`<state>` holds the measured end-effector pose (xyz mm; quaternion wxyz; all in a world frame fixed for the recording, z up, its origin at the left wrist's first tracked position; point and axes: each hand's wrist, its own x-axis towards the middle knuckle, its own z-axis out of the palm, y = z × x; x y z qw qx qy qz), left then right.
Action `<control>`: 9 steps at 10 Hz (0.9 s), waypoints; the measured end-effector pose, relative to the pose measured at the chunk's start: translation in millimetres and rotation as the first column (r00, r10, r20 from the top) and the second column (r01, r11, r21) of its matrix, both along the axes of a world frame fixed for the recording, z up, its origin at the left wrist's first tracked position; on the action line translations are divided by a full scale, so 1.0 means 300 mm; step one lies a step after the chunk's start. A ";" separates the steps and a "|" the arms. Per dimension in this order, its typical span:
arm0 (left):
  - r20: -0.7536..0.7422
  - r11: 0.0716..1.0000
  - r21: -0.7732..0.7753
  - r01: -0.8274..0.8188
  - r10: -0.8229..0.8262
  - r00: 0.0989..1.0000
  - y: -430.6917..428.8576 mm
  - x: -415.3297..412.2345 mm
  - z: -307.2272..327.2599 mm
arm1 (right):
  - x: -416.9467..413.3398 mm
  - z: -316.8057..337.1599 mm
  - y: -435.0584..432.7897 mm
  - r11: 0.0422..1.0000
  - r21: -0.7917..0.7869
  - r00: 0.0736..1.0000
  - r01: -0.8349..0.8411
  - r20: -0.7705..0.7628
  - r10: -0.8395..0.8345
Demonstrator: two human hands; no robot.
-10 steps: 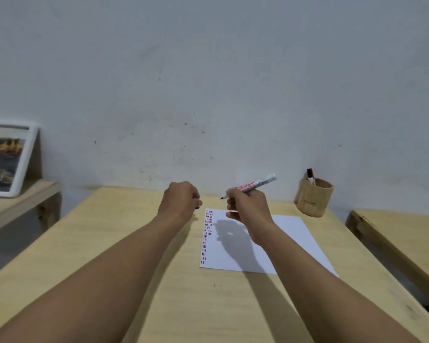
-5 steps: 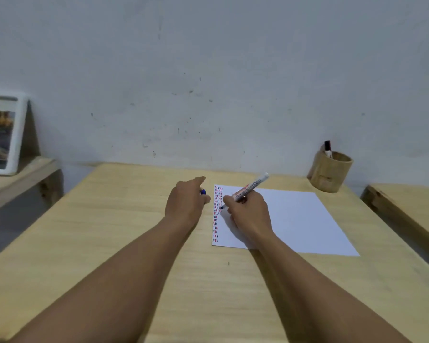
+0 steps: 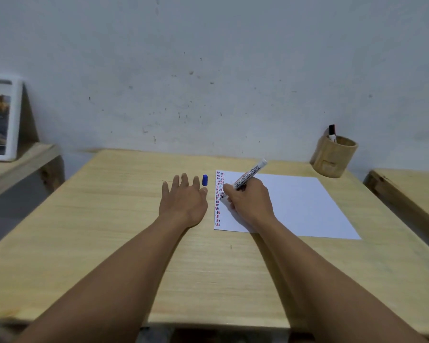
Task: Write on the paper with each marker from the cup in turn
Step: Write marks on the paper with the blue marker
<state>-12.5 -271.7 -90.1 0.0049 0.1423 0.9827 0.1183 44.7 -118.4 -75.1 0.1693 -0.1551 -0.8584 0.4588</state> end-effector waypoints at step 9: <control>-0.179 0.948 0.308 0.078 -0.023 0.984 0.017 0.021 0.070 | -0.012 0.051 0.036 0.956 -0.293 0.996 -0.019 -0.085 -0.007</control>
